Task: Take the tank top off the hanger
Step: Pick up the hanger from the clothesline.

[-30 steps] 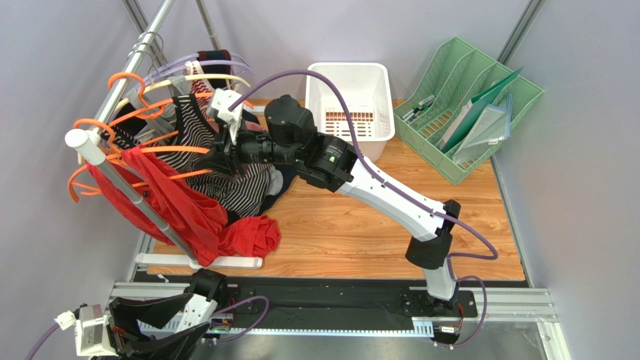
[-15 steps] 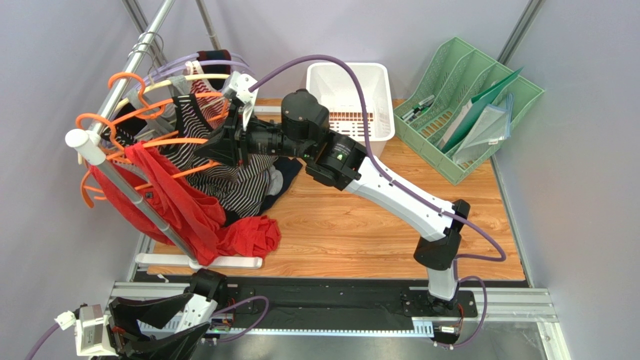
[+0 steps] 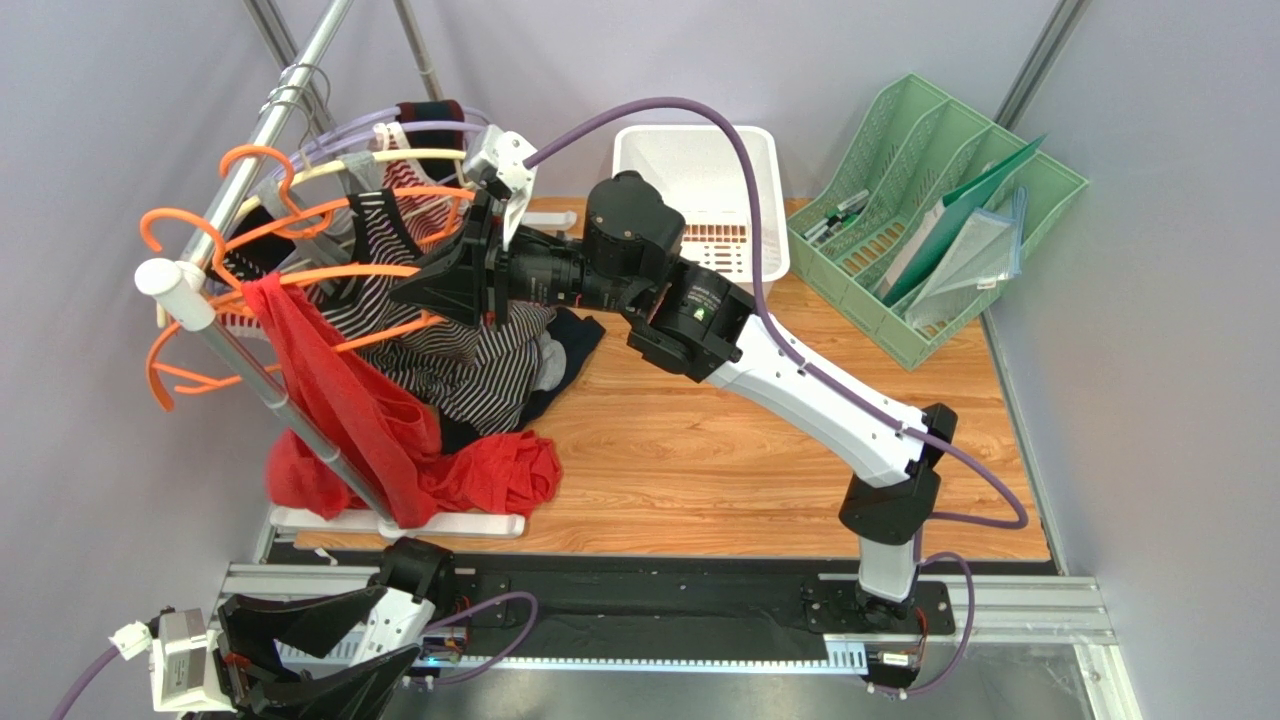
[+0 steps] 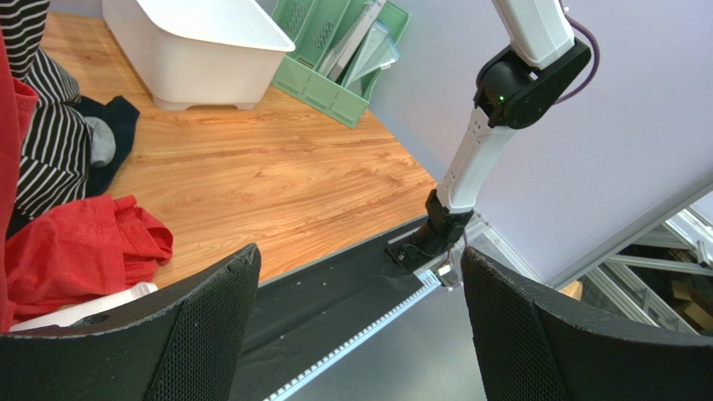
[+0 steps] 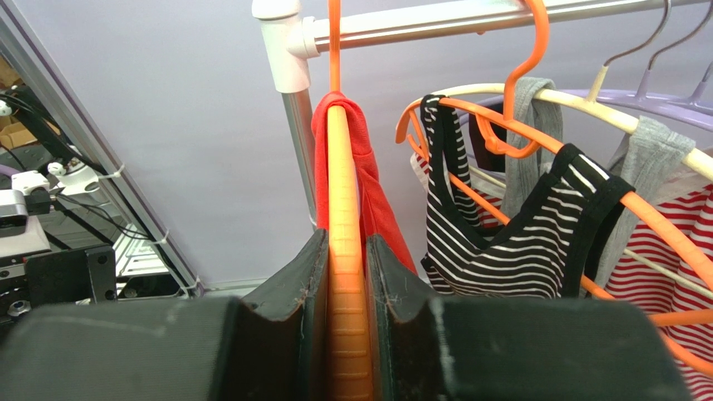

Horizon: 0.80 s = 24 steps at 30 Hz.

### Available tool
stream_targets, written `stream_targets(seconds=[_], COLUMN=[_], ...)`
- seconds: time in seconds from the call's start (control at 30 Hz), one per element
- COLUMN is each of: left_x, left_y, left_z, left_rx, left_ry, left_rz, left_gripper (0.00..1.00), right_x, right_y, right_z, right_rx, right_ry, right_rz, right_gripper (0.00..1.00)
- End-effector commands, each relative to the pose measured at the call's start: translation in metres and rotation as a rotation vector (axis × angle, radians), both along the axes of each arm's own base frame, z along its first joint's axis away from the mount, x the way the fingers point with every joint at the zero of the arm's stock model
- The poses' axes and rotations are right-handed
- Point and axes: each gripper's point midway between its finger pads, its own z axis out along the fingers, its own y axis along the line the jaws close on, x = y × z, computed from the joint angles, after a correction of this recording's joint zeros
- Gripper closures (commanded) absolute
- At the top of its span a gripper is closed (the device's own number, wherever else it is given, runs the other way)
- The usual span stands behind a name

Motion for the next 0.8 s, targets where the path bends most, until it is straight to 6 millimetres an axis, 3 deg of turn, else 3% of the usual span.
stream_targets(seconds=[0.0,0.07,0.1,0.13,0.2,0.23,0.4,0.67,0.77], left_x=[-0.004,-0.003,-0.002,-0.002,0.000,0.000,0.000,0.001,0.005], left_y=[-0.001,-0.001,-0.001,-0.001,-0.001,-0.001,-0.002,-0.018,-0.021], left_z=[-0.050,-0.050,-0.050,-0.050,-0.051,-0.052,-0.049,-0.035,-0.028], left_rx=[0.063,0.064,0.065,0.065,0.068,0.069,0.062,0.017,0.011], left_ry=[0.268,0.268,0.270,0.270,0.273,0.278,0.267,0.240,0.228], left_rz=[-0.011,-0.011,-0.011,-0.009,-0.008,-0.008,-0.013,-0.104,-0.120], left_gripper=[0.07,0.07,0.07,0.07,0.07,0.07,0.07,0.07,0.08], right_x=[-0.005,-0.005,-0.005,-0.009,-0.008,-0.013,-0.019,-0.028,-0.025], right_y=[-0.028,-0.033,-0.036,-0.042,-0.045,-0.054,-0.076,-0.114,-0.119], right_z=[0.053,0.059,0.052,0.065,0.061,0.071,0.081,0.066,0.063], right_rx=[0.149,0.184,0.180,0.243,0.255,0.280,0.301,0.270,0.286], right_ry=[-0.027,-0.028,-0.013,-0.025,-0.012,-0.020,-0.039,-0.045,-0.042], right_rz=[-0.046,-0.059,-0.061,-0.054,-0.062,-0.065,-0.085,-0.141,-0.165], right_gripper=[1.00,1.00,1.00,1.00,1.00,1.00,1.00,1.00,1.00])
